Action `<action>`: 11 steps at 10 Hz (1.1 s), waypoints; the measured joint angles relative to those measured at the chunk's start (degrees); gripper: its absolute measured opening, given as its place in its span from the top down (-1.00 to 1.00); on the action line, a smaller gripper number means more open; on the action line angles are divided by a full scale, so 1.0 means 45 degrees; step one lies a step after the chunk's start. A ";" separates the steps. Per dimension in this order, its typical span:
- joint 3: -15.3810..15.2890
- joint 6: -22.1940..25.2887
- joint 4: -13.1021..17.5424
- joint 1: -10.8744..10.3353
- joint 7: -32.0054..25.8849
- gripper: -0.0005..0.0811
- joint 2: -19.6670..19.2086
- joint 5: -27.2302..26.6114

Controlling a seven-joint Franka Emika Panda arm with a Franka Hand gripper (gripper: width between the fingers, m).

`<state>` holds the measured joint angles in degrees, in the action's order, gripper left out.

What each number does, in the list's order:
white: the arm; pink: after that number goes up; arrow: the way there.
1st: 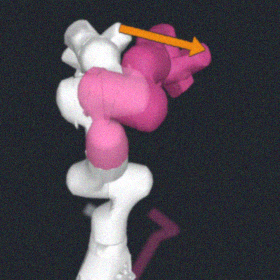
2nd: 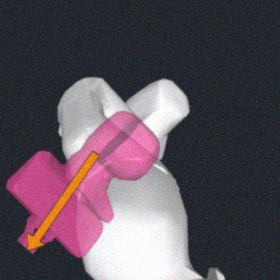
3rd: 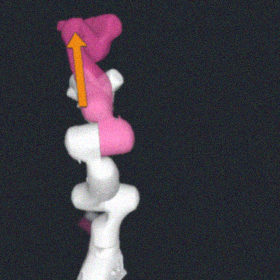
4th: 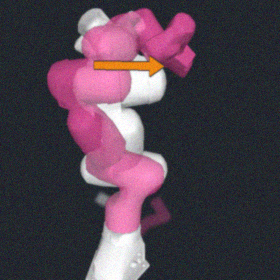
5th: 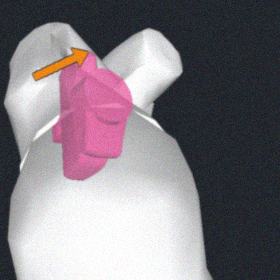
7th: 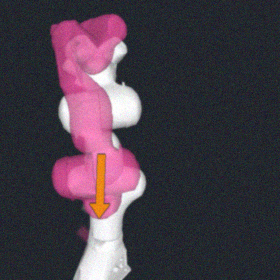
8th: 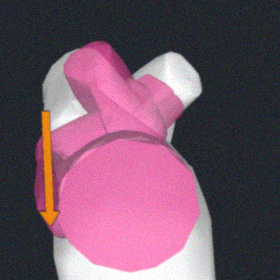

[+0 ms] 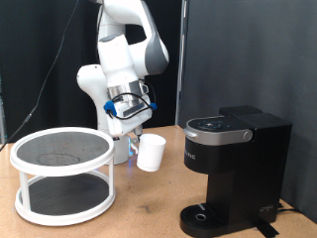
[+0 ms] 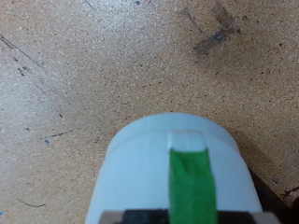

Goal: Make a cup of coffee with the keurig machine

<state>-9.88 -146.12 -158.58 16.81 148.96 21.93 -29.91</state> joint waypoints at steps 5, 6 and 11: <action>0.0007 -0.0160 -0.0006 -0.0164 -0.0201 0.97 -0.0180 -0.0418; -0.0020 -0.0158 -0.0006 -0.0164 -0.0096 0.97 -0.0244 -0.0382; -0.0836 -0.1380 -0.0003 0.0100 0.0395 0.97 -0.1600 0.0328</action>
<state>-13.65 -152.33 -158.59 17.26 150.74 14.73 -28.43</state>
